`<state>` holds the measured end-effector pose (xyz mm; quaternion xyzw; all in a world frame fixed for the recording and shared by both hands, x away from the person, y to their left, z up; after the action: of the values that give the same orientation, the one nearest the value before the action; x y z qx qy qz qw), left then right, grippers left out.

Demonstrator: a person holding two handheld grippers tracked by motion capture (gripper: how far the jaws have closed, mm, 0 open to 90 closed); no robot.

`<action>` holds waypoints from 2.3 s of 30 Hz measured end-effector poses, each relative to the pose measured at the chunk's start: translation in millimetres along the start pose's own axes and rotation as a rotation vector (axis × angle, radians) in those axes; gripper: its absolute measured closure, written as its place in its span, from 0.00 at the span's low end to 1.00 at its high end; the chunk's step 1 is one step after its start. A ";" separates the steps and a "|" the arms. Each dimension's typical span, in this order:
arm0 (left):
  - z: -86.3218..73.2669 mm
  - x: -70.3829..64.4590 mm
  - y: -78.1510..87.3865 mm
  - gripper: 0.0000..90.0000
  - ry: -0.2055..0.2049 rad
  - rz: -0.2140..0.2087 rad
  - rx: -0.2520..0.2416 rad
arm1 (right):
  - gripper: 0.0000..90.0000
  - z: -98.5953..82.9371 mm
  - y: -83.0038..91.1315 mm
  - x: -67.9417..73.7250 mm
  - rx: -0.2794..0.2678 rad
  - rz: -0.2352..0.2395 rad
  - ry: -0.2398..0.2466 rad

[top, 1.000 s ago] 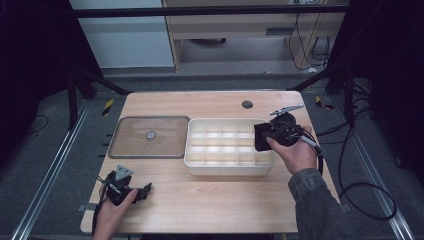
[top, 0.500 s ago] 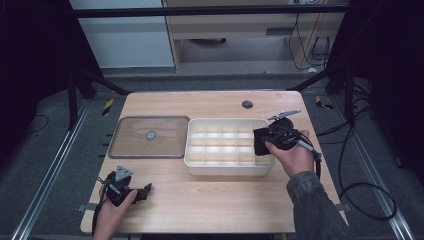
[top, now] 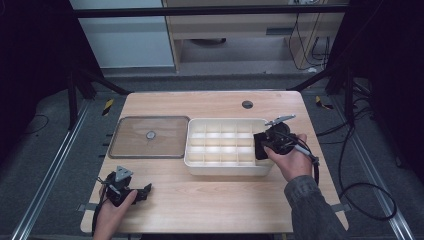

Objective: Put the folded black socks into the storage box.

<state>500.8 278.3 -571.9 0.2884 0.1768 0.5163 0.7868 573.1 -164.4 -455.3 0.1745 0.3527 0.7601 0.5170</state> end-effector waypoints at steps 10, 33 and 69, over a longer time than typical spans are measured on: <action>-0.1 0.0 0.2 0.00 -0.001 0.000 0.001 | 0.72 -9.7 -12.4 5.5 0.045 -0.031 0.049; -0.1 0.0 0.1 0.00 -0.001 -0.001 0.000 | 0.72 -29.2 -27.8 15.8 0.099 -0.004 0.038; 0.0 -0.2 -0.1 0.00 0.001 0.001 -0.002 | 0.73 -42.6 -33.2 21.6 0.159 -0.013 0.055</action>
<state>500.8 278.1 -571.9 0.2877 0.1765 0.5168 0.7867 559.5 -152.7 -510.7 0.1919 0.4271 0.7308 0.4966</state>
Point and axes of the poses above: each handheld gripper's, and its own axes: y roughly backward along the jaws, z roughly out of its top, x roughly to its left, the point moved 9 cm from there along -y, roughly forward along the jaws, and after that the axes turned 5 degrees about -x, right-handed, at the moved point
